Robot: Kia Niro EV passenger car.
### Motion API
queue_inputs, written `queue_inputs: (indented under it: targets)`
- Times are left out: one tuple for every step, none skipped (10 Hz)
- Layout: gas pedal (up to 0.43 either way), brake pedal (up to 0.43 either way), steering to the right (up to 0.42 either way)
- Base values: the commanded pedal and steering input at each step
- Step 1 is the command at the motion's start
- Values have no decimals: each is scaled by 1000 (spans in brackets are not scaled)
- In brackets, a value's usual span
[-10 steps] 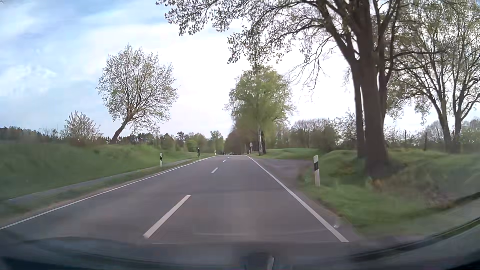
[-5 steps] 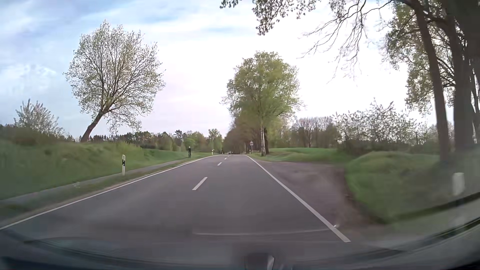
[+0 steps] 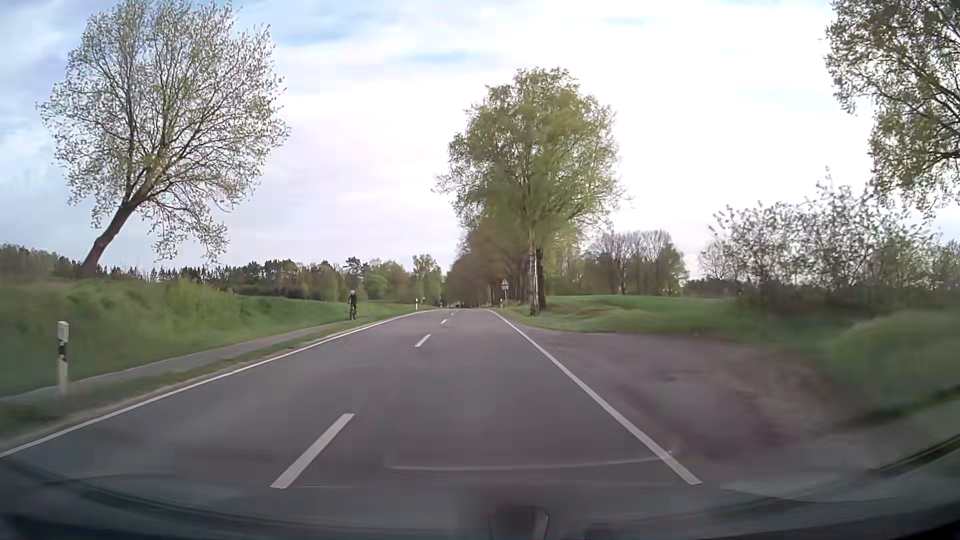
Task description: Follow the waypoints while adhering to traffic rules and regulations
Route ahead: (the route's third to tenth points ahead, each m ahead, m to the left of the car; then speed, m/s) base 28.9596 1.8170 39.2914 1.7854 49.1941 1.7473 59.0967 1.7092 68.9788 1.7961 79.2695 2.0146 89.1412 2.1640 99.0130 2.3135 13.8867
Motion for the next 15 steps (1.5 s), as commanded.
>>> queue_inputs:
  targets:
    - [110,0,-2]
    - [110,0,-2]
    - [110,0,-2]
    - [110,0,-2]
    - [118,0,-2]
    - [118,0,-2]
    - [118,0,-2]
    - [118,0,-2]
    - [118,0,-3]
    - [118,0,-4]
    - [118,0,-6]
    - [118,0,-9]
    - [118,0,-9]
    - [118,0,-8]
    - [118,0,-8]
